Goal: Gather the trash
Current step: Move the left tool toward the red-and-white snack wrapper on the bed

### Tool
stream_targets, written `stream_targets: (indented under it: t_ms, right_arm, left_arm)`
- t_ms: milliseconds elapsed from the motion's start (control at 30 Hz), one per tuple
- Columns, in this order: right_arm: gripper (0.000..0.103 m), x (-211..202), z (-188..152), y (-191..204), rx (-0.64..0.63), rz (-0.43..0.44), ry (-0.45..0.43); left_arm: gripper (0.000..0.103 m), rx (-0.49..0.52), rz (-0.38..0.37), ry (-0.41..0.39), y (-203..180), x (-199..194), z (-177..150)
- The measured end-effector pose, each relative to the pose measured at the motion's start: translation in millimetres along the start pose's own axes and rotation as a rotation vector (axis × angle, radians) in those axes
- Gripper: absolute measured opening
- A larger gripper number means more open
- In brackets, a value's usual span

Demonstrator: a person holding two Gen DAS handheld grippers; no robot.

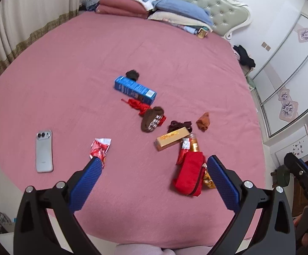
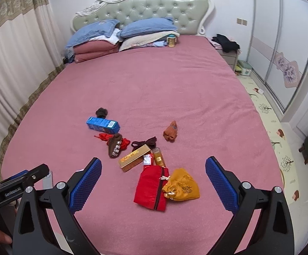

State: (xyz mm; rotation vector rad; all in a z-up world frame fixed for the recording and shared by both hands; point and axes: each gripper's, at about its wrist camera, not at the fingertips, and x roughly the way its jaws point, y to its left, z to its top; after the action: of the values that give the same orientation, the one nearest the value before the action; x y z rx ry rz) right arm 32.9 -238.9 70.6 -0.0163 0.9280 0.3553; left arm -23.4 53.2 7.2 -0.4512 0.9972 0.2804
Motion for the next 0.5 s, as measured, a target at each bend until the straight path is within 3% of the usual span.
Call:
stream_targets:
  t_ms: [167,500]
  right_arm:
    - [0.095,4,-1,12,-0.044,0.033,0.019]
    - [0.095,9,1,21,-0.071,0.052,0.041]
  left_arm:
    - [0.099,-0.023,-0.017,0.048,9,8,-5]
    - [0.099,-0.002,0.013,0.034,8,5,-3]
